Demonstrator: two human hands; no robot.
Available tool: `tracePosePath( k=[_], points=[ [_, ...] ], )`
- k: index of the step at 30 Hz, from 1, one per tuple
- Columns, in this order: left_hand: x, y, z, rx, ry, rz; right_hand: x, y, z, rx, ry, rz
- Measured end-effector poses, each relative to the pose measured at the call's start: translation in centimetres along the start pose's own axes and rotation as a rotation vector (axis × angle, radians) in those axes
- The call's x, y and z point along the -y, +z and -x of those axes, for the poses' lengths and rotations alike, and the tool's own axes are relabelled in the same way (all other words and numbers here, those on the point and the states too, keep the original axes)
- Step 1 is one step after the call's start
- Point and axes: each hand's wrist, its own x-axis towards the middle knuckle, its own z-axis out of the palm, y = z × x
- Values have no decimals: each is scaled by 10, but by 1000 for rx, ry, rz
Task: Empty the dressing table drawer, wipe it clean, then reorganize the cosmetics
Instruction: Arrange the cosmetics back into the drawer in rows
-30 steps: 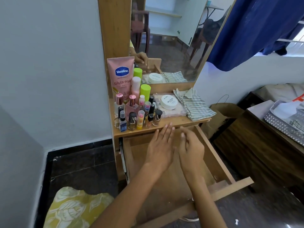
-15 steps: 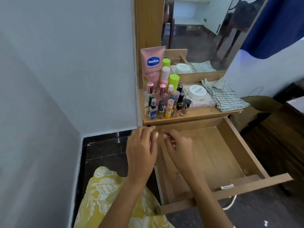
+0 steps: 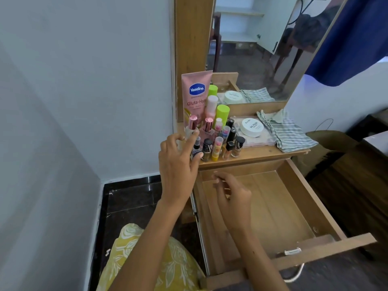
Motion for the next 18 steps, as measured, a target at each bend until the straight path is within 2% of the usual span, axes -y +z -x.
tracePosePath(
  k=[6,14,18],
  points=[
    [-7,0,-1,-61,51,20,-1,3,1,1,-7,-44],
    [-11,-6,11,-53,125,89,4,0,-2,-29,-10,-89],
    [-14,-9,23,-14,141,163,8,2,-5,36,31,-160]
  ],
)
